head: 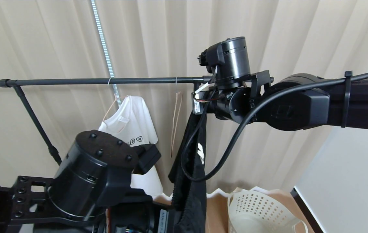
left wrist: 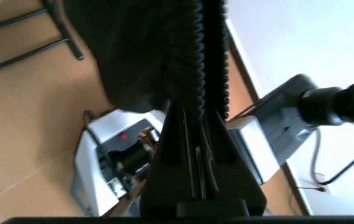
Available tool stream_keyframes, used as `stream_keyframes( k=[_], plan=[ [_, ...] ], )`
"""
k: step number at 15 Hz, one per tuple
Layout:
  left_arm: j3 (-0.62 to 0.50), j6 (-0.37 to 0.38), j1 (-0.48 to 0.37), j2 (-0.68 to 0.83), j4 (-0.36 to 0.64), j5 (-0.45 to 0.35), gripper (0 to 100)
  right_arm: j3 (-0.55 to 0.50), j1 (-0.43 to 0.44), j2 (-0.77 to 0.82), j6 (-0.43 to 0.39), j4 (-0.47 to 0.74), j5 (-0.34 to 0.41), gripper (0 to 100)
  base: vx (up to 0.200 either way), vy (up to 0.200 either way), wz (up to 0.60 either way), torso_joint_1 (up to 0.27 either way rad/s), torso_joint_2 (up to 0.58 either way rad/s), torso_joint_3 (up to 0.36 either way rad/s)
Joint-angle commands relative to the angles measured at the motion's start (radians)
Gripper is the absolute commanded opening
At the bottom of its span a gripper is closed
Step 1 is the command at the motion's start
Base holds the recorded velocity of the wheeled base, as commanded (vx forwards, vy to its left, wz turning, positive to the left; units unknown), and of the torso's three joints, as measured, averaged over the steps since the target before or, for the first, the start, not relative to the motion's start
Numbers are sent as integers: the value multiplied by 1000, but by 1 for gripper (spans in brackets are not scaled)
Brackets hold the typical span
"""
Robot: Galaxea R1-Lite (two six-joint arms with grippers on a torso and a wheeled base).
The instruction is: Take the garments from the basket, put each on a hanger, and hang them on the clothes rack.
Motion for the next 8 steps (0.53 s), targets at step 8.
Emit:
stream_keyframes(
  k=[8],
  plan=[
    [28, -52, 13, 75, -31, 158, 0, 236, -57, -180, 100, 23, 9, 0, 0, 0, 0, 0, 0, 0]
  ],
)
